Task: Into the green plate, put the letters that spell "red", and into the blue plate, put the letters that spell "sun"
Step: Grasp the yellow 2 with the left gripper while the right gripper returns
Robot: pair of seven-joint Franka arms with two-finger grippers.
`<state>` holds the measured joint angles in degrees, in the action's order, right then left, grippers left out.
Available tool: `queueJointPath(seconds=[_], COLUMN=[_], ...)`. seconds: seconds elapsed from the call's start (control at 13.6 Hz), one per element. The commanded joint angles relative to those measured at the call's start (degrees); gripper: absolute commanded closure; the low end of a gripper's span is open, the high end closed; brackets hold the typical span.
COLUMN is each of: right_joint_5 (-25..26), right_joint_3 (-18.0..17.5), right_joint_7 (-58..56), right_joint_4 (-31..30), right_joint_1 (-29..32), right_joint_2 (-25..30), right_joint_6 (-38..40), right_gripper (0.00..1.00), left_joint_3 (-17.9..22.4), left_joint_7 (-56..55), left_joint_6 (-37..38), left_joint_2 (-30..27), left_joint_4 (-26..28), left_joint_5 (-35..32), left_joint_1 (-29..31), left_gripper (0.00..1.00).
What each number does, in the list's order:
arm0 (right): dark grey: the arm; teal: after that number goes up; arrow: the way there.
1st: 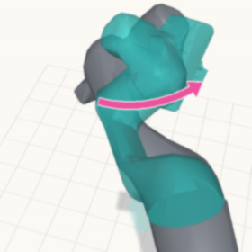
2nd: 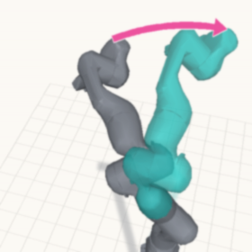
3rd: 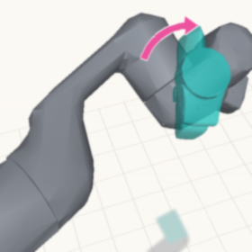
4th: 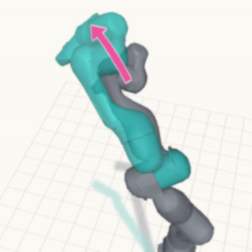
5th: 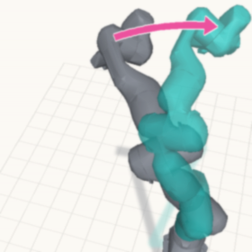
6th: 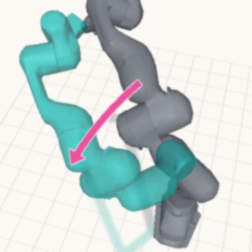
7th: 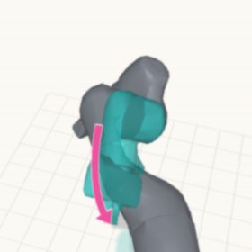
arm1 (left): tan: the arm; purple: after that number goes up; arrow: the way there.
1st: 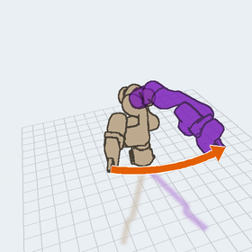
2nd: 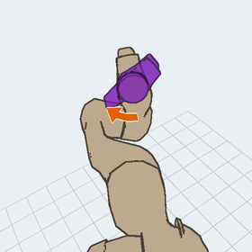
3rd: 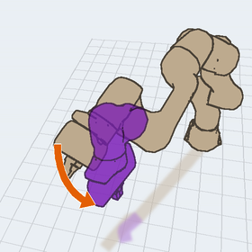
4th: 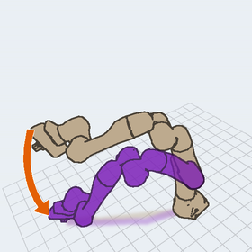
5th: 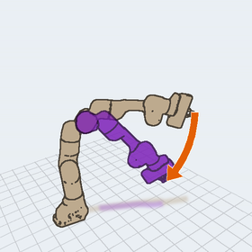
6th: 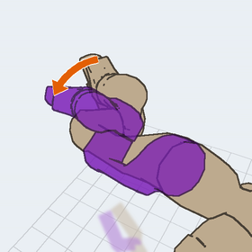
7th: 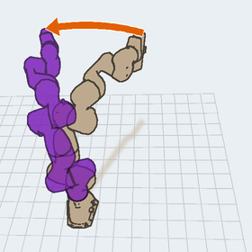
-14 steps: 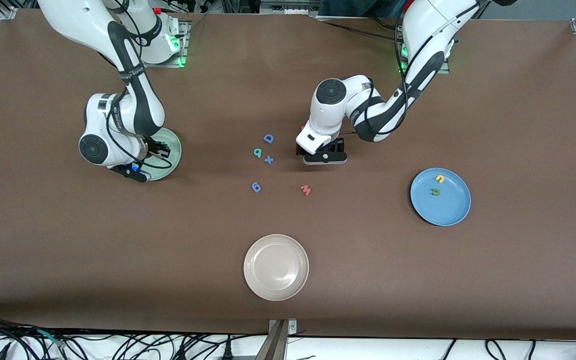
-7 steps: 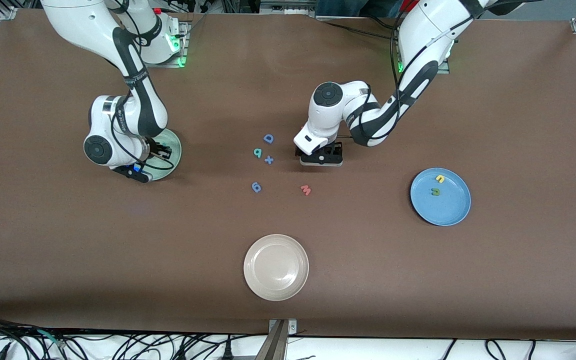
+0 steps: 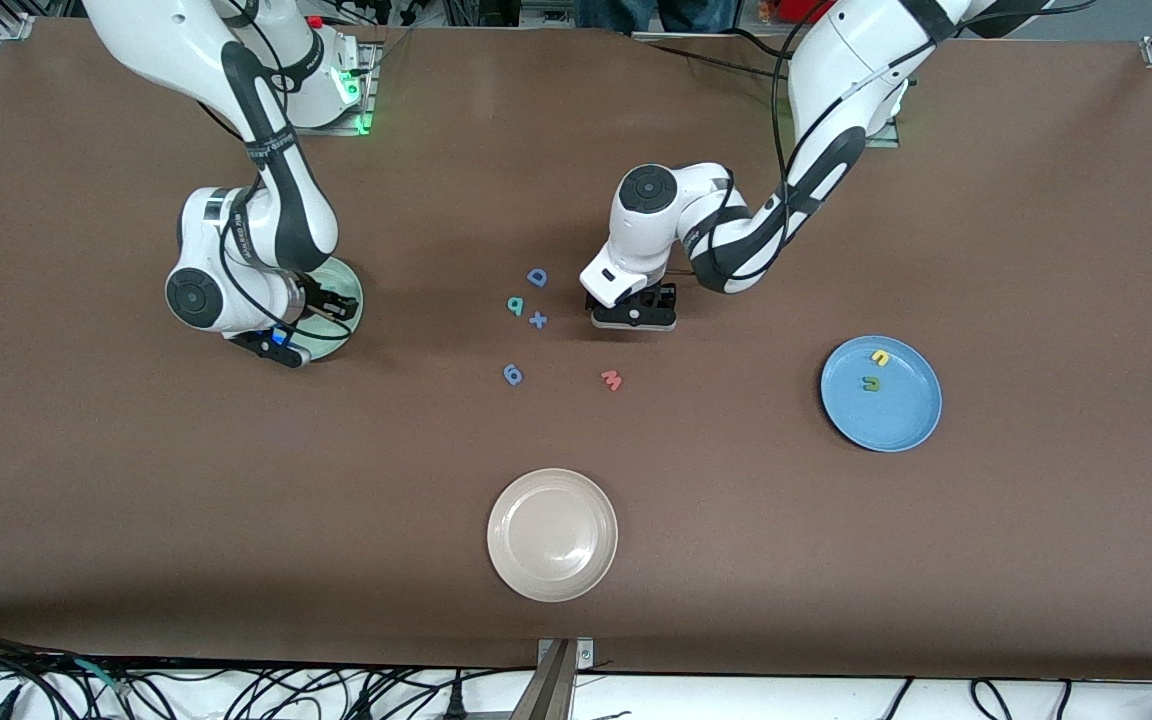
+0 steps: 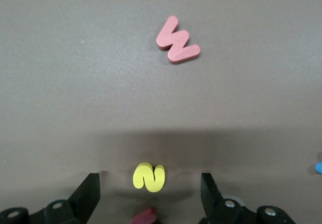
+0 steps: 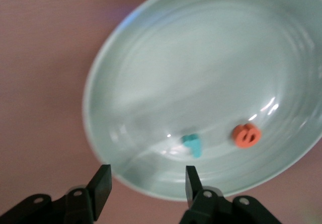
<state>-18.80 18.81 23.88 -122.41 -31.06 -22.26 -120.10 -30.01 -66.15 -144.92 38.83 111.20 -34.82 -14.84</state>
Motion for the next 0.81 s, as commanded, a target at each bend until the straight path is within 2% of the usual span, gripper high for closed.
queueJointPath(seconds=[0.0,0.07,0.22,0.37,0.59,0.74], right_joint_5=[-1.07,-1.06,-1.06,-1.06,-1.06,-1.76], right_joint_3=[-4.72,-6.75,-9.39,-10.19,-10.28,-10.37], right_joint_7=[9.83,14.57,22.93,29.70,37.45,41.40], right_joint_4=[2.60,3.57,5.94,6.22,6.56,7.53], right_joint_1=[-0.31,-0.31,-0.84,-3.46,-7.07,-8.22], right_joint_2=[1.34,1.25,0.55,-0.41,-2.43,-3.83], right_joint_6=[1.28,0.67,0.05,-4.15,-9.17,-10.50], right_gripper=[0.27,0.22,0.15,0.03,0.02,0.03], left_joint_3=[-0.05,-0.05,0.04,0.04,0.21,-0.05], left_joint_7=[-0.73,-0.65,-0.65,-0.73,-0.47,1.02], left_joint_6=[0.07,0.07,0.16,0.07,0.25,1.12], left_joint_2=[0.98,1.15,1.24,1.24,1.07,-0.24], left_joint_4=[-1.25,-1.25,-1.25,-1.25,-1.34,-1.51], left_joint_5=[-2.09,-2.09,-2.09,-2.09,-2.09,-1.22], left_joint_1=[-0.28,-0.37,-0.98,-0.99,-0.20,2.77], left_gripper=[0.43,0.60,0.81,0.91,0.96,0.99])
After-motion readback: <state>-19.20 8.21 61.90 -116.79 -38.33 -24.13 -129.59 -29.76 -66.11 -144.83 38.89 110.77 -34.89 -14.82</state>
